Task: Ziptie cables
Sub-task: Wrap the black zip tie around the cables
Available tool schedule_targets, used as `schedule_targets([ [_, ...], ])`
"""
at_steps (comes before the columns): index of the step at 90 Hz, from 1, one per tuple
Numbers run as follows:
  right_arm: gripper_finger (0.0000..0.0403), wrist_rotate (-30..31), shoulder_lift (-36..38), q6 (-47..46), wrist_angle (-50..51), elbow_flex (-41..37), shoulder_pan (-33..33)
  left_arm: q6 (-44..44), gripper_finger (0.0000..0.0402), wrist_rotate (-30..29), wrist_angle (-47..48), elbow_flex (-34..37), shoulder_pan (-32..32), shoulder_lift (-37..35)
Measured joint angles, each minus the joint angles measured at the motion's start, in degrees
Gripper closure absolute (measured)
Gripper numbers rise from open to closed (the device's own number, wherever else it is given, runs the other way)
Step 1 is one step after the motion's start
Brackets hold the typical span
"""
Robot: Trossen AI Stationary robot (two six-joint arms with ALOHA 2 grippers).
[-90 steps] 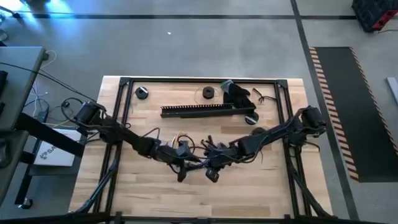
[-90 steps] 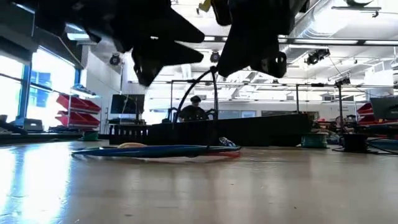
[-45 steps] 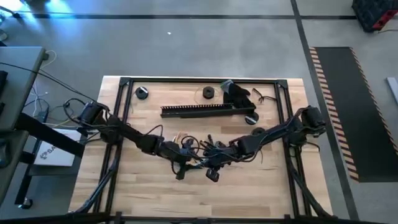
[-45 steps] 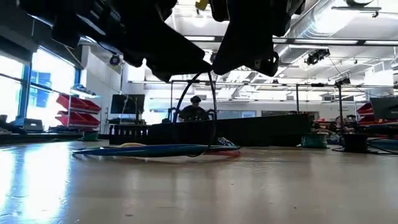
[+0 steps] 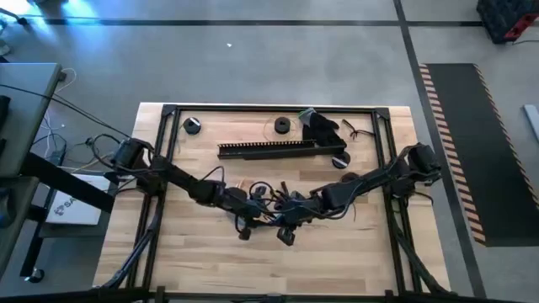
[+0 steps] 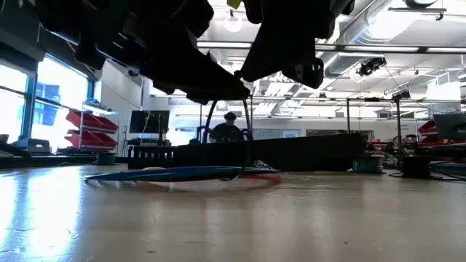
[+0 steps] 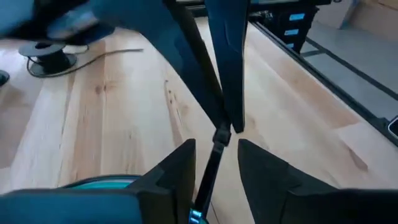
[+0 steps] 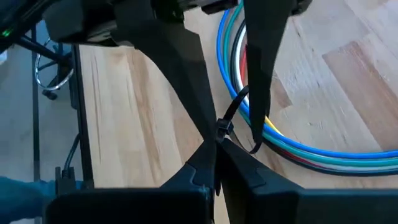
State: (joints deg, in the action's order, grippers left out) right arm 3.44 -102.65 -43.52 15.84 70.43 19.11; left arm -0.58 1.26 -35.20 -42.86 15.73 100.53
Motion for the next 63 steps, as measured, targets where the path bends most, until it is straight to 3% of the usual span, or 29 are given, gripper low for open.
schedule_targets([
  [42,0.0403,-0.70,0.04,0.02,0.53,0.00,0.04,-1.69,0.0338,0.35,0.23,-1.34,0.09,0.02],
  [63,0.0403,-1.31,0.07,0.04,0.93,0.00,0.07,-2.91,0.0378,2.74,3.96,-3.15,-0.02,0.02],
])
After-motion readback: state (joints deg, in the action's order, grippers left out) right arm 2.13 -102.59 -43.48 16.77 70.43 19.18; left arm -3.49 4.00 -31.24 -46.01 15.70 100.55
